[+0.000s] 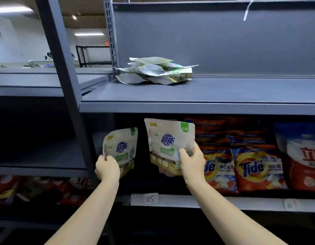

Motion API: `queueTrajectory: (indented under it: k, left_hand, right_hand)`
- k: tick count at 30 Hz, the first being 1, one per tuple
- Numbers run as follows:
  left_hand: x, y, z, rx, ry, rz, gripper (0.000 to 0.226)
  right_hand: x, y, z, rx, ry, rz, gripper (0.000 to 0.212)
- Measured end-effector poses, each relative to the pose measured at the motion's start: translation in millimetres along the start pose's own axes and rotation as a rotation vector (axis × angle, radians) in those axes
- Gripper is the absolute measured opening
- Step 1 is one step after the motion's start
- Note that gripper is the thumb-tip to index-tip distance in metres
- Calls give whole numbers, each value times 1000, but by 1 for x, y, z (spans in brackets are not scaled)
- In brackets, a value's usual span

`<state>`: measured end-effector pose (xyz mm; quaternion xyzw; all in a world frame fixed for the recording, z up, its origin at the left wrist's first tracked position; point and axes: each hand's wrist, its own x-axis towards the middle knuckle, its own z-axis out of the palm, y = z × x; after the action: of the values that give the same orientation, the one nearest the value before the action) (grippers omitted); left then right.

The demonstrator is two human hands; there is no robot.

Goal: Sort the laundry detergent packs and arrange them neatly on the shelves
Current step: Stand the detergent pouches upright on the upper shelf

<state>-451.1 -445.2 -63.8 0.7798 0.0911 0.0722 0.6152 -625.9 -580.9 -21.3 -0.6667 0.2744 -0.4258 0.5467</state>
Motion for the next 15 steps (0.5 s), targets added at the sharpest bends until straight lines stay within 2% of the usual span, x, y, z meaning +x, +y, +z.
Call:
queueTrajectory:
  k: [3,6,9,11,13,15]
  left_hand:
    - [24,-7,19,-49,-120,-171,33]
    - [49,-7,38,-95,-323,-155,36]
    - [72,-9,49,-173,-430,-210,30]
    - [86,-13,58,-115,-487,-176,20]
    - [102,-18,71,-71,-530,-145,25]
    - [120,-24,87,-115,-564,-222,28]
  right_hand:
    - [0,15,15,-45,-90,90,26]
    - [2,36,34,-81,-233,196,20]
    - [2,59,60,-125,-359,313,13]
    - [1,76,80,-72,-376,356,18]
    - [4,89,100,10,-353,406,25]
    - [12,98,119,-25,-305,426,35]
